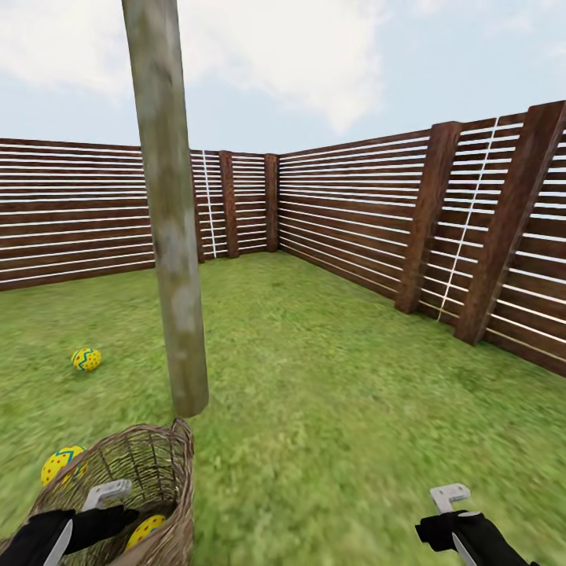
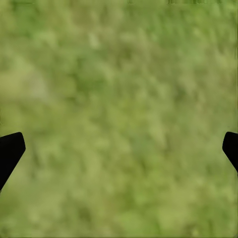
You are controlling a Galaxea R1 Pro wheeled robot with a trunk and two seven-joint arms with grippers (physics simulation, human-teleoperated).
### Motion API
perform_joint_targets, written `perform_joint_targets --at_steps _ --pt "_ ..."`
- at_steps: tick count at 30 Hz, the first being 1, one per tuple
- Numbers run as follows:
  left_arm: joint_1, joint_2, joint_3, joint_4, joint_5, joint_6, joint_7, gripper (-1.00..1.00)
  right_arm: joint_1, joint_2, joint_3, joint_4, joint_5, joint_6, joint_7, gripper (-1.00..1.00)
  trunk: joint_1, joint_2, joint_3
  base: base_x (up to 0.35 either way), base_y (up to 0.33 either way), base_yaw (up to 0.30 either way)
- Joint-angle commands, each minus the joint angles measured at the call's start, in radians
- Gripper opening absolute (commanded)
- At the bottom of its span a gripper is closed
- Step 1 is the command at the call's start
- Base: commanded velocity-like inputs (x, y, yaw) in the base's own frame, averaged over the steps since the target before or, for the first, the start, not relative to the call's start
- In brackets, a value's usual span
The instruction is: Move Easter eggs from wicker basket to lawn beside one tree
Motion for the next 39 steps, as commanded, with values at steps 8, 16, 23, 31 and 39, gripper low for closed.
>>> perform_joint_targets --at_steps 8,16,23,31,39 --pt "-0.001 -0.001 0.005 -0.001 0.002 0.006 -0.005 1.0 0.0 0.0 0.004 -0.001 -0.007 0.004 -0.002 1.0 0.0 0.0 -0.001 0.106 0.013 0.0" --pt "-0.001 -0.002 0.005 -0.001 0.003 0.006 -0.005 1.0 0.0 0.002 0.005 -0.001 -0.007 0.004 -0.002 1.0 0.0 0.0 -0.001 0.0 0.0 0.0" --pt "-0.001 -0.027 0.004 -0.001 -0.002 0.005 -0.004 1.0 0.0 0.002 0.005 -0.001 -0.007 0.004 -0.002 1.0 0.019 -0.035 -0.017 0.0 0.0 0.0" --pt "-0.001 -0.029 0.004 -0.001 -0.002 0.006 -0.002 1.0 0.0 0.008 0.005 -0.001 -0.007 0.004 -0.002 1.0 0.023 -0.037 -0.048 0.0 0.0 0.0" --pt "-0.001 -0.03 0.004 -0.001 -0.002 0.006 -0.002 1.0 0.0 0.011 0.005 -0.001 -0.005 0.004 -0.002 1.0 0.027 -0.039 -0.079 0.0 0.0 0.0"
